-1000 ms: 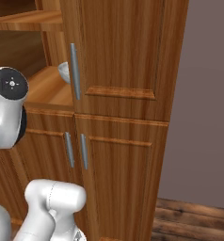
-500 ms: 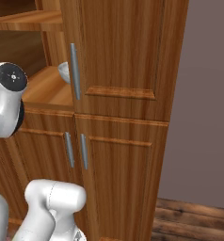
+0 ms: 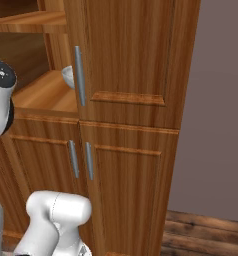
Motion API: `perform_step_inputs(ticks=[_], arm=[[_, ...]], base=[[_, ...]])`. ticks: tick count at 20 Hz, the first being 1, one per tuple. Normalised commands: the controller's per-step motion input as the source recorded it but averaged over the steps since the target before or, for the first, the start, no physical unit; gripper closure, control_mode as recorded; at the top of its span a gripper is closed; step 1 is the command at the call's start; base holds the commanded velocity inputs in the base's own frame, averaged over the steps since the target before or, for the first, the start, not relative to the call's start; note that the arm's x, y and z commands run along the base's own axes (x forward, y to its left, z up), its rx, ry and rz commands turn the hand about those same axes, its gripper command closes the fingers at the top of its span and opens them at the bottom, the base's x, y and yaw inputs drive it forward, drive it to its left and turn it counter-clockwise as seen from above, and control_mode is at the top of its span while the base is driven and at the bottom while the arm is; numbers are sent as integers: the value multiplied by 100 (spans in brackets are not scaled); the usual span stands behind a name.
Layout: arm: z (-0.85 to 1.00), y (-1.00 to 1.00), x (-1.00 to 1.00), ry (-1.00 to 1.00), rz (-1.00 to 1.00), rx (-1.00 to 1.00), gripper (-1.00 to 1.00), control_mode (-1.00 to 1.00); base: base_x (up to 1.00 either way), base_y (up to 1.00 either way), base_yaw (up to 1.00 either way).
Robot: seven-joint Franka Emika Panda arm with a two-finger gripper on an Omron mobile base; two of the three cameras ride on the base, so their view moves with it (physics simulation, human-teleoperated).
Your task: Move the bowls from the cabinet to the plates on the dining table.
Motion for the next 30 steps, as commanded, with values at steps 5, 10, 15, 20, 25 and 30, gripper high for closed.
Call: perform_step_inputs(ticks=[5,10,15,20,25,30], arm=[[0,53,-16,12,12,0,-100,-100],[-2,90,0,3,7,0,-100,-100],[-10,80,0,0,1,-1,-100,-100],[0,14,0,-4,0,0,-100,-100],[0,-37,-15,-13,0,-10,-100,-100],[0,-86,-22,-23,0,-9,-100,-100]], base=[[0,0,0],[0,0,0],[0,0,0],[0,0,0],[0,0,0],[0,0,0]])
